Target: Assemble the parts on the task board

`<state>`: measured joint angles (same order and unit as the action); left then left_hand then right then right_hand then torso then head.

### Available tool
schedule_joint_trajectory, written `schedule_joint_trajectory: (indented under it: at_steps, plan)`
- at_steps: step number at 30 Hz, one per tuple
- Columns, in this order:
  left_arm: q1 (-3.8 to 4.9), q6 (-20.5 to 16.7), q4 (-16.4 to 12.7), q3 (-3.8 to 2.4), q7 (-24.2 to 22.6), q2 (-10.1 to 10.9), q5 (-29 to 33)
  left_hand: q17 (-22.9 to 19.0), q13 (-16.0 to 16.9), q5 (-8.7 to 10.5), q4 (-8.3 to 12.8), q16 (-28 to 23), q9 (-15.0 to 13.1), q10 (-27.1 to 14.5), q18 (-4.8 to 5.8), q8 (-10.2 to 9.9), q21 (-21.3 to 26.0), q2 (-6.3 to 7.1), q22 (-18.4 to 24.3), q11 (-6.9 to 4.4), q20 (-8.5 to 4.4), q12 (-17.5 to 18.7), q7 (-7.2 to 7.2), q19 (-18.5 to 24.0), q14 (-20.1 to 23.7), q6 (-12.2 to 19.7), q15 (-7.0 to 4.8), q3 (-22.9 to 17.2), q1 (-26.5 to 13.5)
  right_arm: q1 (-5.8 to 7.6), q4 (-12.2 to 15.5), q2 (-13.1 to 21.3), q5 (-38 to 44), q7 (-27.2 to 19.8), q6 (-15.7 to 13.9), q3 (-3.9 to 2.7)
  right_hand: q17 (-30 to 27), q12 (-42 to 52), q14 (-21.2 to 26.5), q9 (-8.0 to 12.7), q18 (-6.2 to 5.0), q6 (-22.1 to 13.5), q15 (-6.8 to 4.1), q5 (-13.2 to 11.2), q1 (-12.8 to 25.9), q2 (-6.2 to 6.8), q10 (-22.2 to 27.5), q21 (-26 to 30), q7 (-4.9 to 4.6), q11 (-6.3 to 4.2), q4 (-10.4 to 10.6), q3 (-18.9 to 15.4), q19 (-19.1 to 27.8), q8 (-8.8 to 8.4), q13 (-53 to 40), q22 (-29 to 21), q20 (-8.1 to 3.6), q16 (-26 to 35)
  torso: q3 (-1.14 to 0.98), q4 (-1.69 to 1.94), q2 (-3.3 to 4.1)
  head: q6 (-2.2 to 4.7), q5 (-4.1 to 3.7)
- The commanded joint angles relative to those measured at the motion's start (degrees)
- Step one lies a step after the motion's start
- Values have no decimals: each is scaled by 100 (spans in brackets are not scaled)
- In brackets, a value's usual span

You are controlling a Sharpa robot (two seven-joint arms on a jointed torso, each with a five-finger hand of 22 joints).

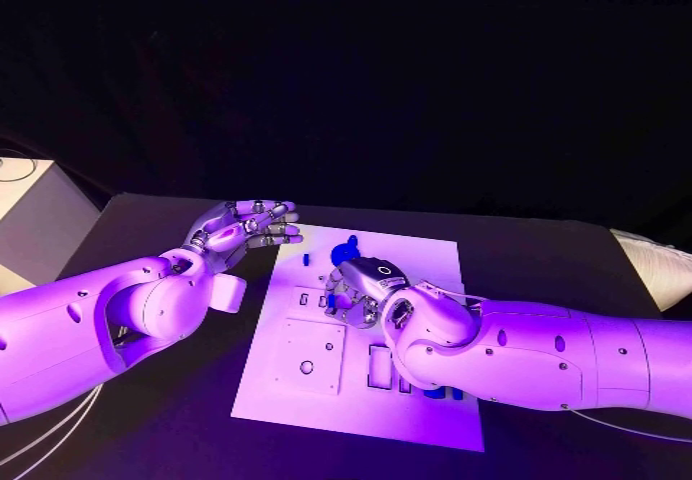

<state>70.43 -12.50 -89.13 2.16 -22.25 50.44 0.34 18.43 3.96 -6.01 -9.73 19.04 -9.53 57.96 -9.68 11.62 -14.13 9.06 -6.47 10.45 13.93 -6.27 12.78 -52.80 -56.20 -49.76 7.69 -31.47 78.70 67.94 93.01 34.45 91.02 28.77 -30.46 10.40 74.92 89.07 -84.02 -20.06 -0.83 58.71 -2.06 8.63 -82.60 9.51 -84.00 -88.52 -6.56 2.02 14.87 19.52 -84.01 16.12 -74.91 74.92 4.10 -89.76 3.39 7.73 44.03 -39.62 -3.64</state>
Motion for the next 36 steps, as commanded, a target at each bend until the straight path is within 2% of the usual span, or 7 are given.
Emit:
schedule_joint_trajectory:
  at_steps: [1, 14, 22, 36]
  plan:
    - [-2, 119, -10, -3, -20, -6, 14, 5, 4, 26, 8, 37, 6, 48, -74, -31, -29, -20, 7, 2, 9, 26, 104, 26, 38, 30, -8, -35, -30, -28, -21, -26, 176, 35, 48, 1, 1508, -7, -598, -104, 36, 18, -2, -21, 49, -1, -510, 33, 35, -22, 33, -8, -518, 11, -1418, 1373, -15, -24, 6, 3, -2, -11, 2]
    - [-11, 127, -3, -3, -16, -6, 14, 5, 4, 26, 8, 37, 6, 48, -74, -31, -29, -20, 7, 2, 9, 26, 104, 26, 38, 30, -8, -35, -30, -87, -142, -72, 199, 32, 9, 4, 1508, -43, -598, -101, 30, -34, -2, -34, 99, 47, -479, 57, 25, -18, 51, -5, -508, 11, -1387, 1356, -18, -24, 10, -1, 0, -24, 17]
    - [-15, 133, 3, -3, -13, -7, 14, 5, 4, 26, 8, 37, 6, 48, -74, -31, -29, -20, 7, 2, 9, 26, 104, 26, 38, 30, -8, -35, -30, -103, -197, -102, 216, 35, -20, 5, 1508, -102, -598, -83, 23, -146, 20, -35, 140, 97, -426, 87, -16, 14, 65, 11, -495, -19, -1336, 1335, -7, -24, 3, 0, 0, -24, 20]
    - [-18, 138, 5, -3, -9, -4, 14, 15, 4, 27, 7, 41, 8, 48, -74, -32, -30, -20, 7, 4, 11, 34, 106, 30, 45, 32, -6, -37, -36, -123, -243, -112, 193, 2, 25, 10, 1508, -319, -598, 12, 6, -533, 138, -89, 252, 263, -223, 160, -177, 155, 109, -28, -464, -192, -1151, 1287, 88, -24, 3, -7, 1, -38, 26]
